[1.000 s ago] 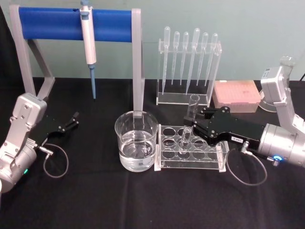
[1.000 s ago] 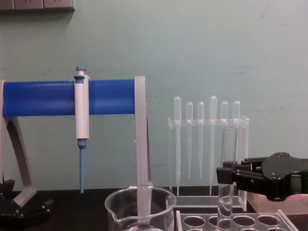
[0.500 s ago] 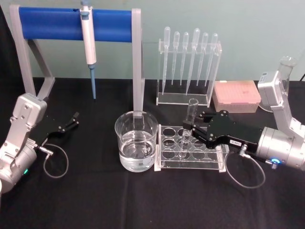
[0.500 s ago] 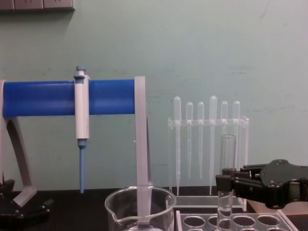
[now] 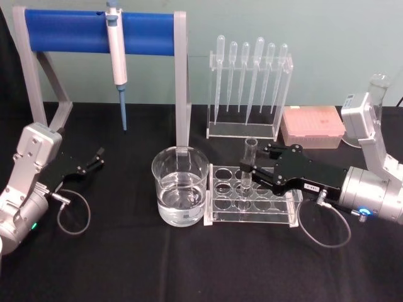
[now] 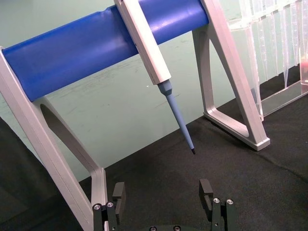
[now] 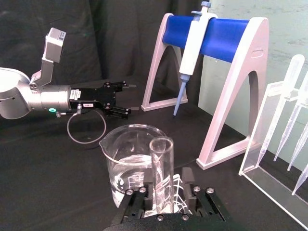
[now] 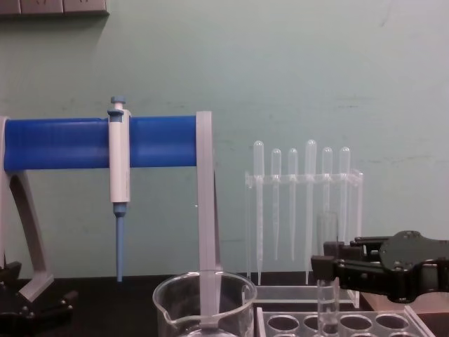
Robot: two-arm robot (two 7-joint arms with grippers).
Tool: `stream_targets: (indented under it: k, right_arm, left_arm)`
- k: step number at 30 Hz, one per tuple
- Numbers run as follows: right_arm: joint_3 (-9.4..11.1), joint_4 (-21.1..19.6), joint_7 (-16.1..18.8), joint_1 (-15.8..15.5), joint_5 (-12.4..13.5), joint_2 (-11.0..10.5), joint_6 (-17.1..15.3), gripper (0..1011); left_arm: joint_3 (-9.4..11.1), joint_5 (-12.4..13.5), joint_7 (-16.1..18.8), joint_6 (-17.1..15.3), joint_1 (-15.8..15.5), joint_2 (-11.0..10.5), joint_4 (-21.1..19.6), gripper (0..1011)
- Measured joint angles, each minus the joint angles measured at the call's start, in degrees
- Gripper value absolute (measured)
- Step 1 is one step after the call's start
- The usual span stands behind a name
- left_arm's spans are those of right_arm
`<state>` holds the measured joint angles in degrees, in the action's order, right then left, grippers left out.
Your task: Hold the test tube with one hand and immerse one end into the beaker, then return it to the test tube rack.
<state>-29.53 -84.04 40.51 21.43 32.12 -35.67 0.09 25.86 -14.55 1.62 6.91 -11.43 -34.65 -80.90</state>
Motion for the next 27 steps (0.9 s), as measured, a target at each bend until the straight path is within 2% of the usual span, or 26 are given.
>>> stream_targets:
  k: [4,5,6,8,9,14,17,20,22,27]
  right_arm:
    - [0.0,0.0,0.0,0.0,0.0,0.0,0.0,501]
    - [0.0,0.0,0.0,0.0,0.0,0.0,0.0,501]
    - [0.0,0.0,0.0,0.0,0.0,0.0,0.0,564]
    - [0.0,0.0,0.0,0.0,0.0,0.0,0.0,595]
    - [0.0,0.0,0.0,0.0,0.0,0.0,0.0,664]
    - [0.0,-0.1,0.0,0.0,0.0,-0.1,0.0,816]
    - [0.4,-1.3,-0.4,-0.3,0.0,-0.3,0.3,868]
    - [1.1,-3.2,-1.1,-1.0,0.0,-0.6,1.0,969]
    - [2.1,-5.0,-2.2,-1.9,-0.1,-0.8,1.7,1004]
    - [4.4,-8.0,-5.6,-4.3,-0.4,-1.0,3.3,1004]
  left_arm:
    - [0.0,0.0,0.0,0.0,0.0,0.0,0.0,1000]
    - [0.0,0.0,0.0,0.0,0.0,0.0,0.0,1000]
    - [0.0,0.0,0.0,0.0,0.0,0.0,0.0,1000]
    - [0.0,0.0,0.0,0.0,0.0,0.0,0.0,1000]
    - [0.0,0.0,0.0,0.0,0.0,0.0,0.0,1000]
    - [0.0,0.0,0.0,0.0,0.0,0.0,0.0,1000]
    - [0.0,0.0,0.0,0.0,0.0,0.0,0.0,1000]
    - [0.0,0.0,0.0,0.0,0.0,0.0,0.0,1000]
    - [0.0,0.0,0.0,0.0,0.0,0.0,0.0,1000]
    - [0.0,0.0,0.0,0.0,0.0,0.0,0.0,1000]
